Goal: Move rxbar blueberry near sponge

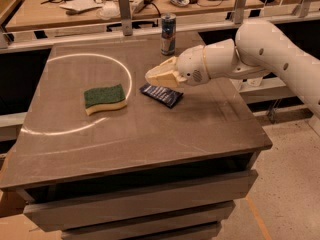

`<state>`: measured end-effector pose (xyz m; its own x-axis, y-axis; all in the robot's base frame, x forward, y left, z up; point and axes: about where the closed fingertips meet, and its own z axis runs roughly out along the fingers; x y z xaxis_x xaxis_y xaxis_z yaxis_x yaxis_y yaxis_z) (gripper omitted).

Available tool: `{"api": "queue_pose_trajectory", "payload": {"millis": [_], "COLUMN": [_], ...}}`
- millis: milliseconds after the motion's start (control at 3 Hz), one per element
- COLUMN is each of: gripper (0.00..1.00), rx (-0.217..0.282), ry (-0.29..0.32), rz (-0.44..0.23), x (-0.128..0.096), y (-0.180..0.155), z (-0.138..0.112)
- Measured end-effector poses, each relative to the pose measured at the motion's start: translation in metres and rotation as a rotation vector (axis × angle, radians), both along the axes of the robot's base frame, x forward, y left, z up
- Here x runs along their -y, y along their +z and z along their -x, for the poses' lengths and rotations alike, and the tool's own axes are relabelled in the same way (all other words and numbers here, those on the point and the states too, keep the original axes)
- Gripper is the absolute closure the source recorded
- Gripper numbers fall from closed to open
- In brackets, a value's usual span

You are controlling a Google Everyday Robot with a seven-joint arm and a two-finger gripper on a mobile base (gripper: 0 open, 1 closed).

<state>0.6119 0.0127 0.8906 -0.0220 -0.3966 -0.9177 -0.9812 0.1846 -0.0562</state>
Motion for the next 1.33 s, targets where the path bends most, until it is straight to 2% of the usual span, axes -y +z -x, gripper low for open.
{"api": "queue_pose_trajectory", "payload": {"millis": [333,667,1000,1333], "gripper": [0.67,0.37,0.05,0.0], "rx": [-0.009,-0.021,-0.041,-0.062], "ry": [-0.042,-0.163,-0.244,-0.295], "rz": [0.05,0.121,0.173,0.205], "x": [0.01,0.036,0.046,0.049], "y": [-0.007,-0.015,-0.025,-0.029], "z": [-0.004,-0.015,-0.02,-0.021]}}
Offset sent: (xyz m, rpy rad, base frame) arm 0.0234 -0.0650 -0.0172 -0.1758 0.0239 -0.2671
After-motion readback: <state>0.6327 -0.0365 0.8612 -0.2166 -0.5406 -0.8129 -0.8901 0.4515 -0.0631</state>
